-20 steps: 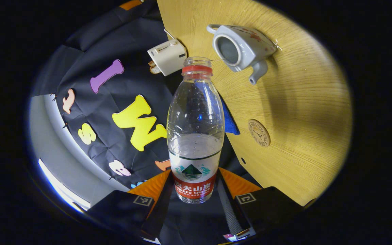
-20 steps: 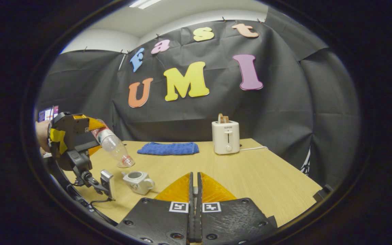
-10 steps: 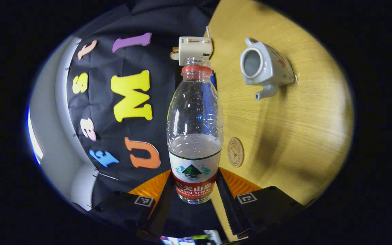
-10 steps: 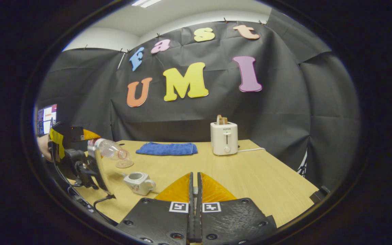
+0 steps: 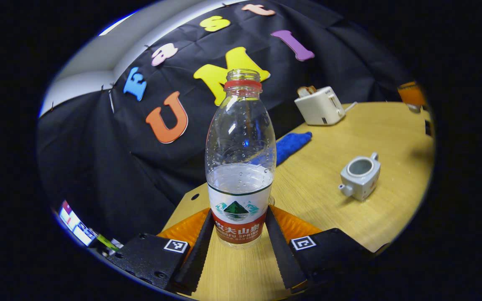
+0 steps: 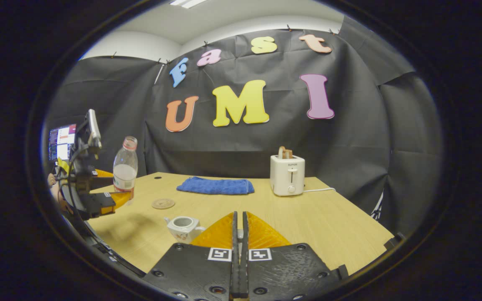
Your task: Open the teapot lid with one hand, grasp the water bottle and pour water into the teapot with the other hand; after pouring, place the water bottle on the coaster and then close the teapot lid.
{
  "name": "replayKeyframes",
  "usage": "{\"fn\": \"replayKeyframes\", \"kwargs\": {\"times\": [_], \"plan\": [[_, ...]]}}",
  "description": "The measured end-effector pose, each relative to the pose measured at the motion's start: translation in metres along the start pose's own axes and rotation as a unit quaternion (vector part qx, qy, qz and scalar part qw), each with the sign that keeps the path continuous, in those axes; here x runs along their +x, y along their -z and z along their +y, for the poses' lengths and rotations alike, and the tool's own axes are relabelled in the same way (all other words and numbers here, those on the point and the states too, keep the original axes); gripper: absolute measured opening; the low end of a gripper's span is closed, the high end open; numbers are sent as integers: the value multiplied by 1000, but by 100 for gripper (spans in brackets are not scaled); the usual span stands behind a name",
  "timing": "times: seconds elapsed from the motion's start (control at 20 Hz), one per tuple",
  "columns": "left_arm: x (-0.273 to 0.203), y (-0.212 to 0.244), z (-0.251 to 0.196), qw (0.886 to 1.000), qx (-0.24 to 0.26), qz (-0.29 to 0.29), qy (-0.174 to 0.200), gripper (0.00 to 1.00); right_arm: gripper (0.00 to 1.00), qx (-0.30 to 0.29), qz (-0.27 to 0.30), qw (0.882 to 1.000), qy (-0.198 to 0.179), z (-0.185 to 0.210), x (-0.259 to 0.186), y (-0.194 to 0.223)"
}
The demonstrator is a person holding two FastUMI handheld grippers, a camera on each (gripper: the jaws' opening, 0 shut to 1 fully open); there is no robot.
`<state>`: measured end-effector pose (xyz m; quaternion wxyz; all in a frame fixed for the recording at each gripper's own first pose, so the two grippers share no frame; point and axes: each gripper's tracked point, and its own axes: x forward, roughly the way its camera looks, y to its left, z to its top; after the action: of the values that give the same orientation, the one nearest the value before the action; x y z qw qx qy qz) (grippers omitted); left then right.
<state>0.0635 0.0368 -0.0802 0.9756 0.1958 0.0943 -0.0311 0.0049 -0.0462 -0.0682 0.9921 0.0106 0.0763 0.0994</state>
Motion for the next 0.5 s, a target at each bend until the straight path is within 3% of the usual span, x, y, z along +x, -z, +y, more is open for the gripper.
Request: {"fn": "replayKeyframes", "kwargs": {"times": [0.1, 0.25, 0.5], "plan": [[0, -3, 1, 998, -68, -13, 9, 74, 0, -3, 1, 1000, -5, 7, 0, 1], [15, -6, 7, 992, -123, -24, 15, 75, 0, -4, 6, 1000, -8, 13, 0, 5], [64, -8, 17, 985, -163, -47, 31, 75, 0, -7, 16, 1000, -6, 15, 3, 13]]}}
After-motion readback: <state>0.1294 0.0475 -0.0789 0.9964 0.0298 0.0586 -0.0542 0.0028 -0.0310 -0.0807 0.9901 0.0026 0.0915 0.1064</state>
